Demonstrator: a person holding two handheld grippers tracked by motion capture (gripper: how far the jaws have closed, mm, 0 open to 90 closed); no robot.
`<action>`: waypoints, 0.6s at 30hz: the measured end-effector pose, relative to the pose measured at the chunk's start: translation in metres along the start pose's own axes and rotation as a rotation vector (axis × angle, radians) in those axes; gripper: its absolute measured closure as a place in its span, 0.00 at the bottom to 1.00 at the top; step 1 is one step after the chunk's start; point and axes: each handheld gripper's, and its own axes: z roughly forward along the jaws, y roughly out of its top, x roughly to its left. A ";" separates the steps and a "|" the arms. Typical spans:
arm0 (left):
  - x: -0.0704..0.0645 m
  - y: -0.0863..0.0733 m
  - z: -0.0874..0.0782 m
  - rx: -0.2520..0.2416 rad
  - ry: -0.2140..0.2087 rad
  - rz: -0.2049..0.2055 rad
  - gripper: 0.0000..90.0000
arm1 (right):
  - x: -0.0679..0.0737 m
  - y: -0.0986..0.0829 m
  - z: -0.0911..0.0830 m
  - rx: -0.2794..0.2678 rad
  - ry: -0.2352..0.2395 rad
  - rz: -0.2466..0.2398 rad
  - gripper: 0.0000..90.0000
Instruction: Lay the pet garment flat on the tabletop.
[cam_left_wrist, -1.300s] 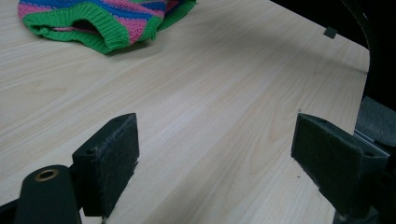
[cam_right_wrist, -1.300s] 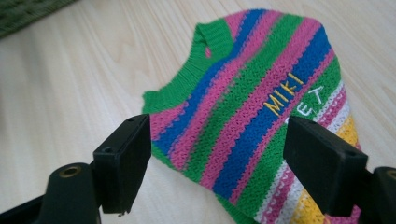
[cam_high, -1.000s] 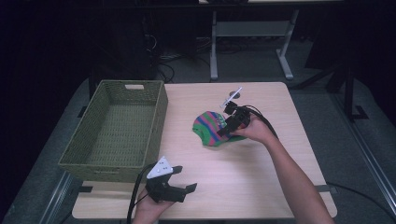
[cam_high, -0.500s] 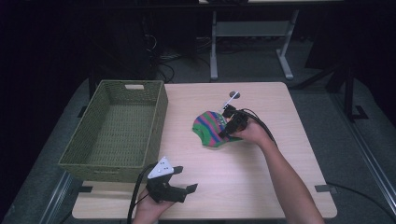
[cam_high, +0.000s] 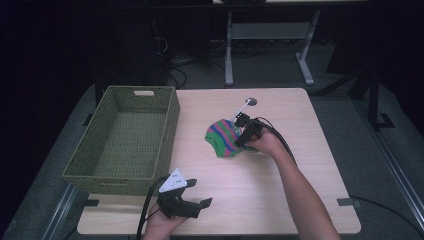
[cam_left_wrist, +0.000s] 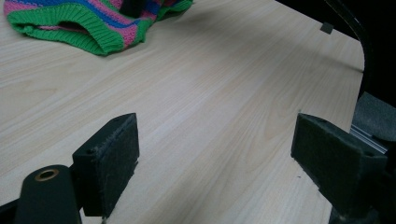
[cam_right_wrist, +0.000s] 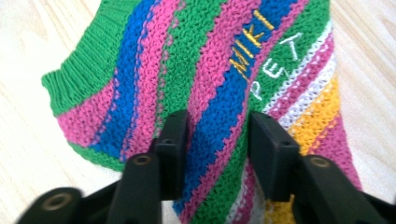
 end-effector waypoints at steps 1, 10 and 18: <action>0.000 0.000 0.000 -0.004 0.000 -0.004 0.16 | 0.000 0.000 0.000 -0.001 -0.002 0.006 0.68; 0.001 -0.001 0.000 0.002 0.003 -0.004 0.17 | -0.002 -0.004 -0.002 -0.032 -0.008 0.045 0.79; 0.000 0.000 0.000 0.000 0.005 -0.003 0.17 | -0.005 -0.009 -0.014 -0.056 0.003 0.062 0.80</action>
